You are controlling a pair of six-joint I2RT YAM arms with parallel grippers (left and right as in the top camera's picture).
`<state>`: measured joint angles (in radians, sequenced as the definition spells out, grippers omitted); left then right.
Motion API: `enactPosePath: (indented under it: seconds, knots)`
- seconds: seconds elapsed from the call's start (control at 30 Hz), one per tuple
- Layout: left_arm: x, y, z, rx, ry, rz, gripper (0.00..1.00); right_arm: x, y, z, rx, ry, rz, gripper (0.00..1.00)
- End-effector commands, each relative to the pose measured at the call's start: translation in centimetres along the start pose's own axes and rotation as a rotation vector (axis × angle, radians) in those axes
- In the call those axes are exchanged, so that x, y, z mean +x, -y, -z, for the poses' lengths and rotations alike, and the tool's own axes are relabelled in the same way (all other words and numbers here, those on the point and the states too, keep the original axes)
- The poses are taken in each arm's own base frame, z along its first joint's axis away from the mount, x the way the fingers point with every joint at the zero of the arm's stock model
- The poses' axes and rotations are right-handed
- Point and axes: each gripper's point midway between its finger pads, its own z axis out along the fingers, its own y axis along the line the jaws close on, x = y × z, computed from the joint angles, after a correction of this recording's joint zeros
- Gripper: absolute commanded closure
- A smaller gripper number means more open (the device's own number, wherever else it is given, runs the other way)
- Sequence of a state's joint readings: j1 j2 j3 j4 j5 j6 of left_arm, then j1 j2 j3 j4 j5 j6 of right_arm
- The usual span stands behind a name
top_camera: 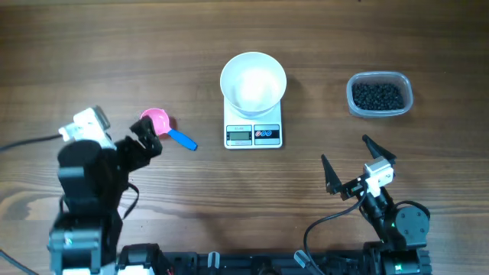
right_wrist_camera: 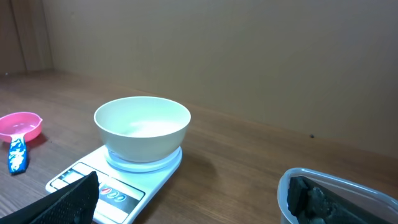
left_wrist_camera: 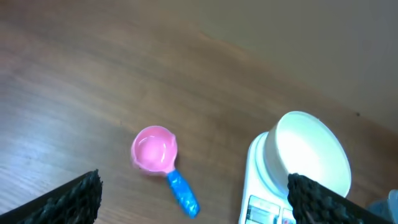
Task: Scoop item into bowl and weigh 150g on scale
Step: 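Reach the left gripper to the pink scoop and grasp its rim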
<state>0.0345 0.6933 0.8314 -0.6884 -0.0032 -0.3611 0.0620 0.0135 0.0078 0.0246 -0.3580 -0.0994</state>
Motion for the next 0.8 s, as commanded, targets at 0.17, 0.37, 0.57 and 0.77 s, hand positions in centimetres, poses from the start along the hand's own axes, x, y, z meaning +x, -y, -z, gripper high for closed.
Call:
enactPosePath:
  seconds: [0.17, 0.37, 0.57, 0.77]
  knots:
    - [-0.1, 1.3, -2.2, -0.026, -0.209, -0.013, 0.00, -0.2, 0.2, 0.0, 0.011, 0.010, 0.010, 0.00]
    - [2.2, 2.7, -5.1, 0.050, -0.352, 0.016, 0.00, -0.2, 0.2, 0.0, 0.011, 0.010, 0.010, 0.00]
    - [2.9, 2.5, -8.6, 0.034, -0.396, 0.025, 0.07, -0.2, 0.2, 0.0, 0.011, 0.010, 0.010, 0.00]
    - [4.4, -3.6, -11.2, -0.358, -0.377, 0.276, 0.20, -0.2, 0.2, 0.1, 0.011, 0.010, 0.010, 0.00]
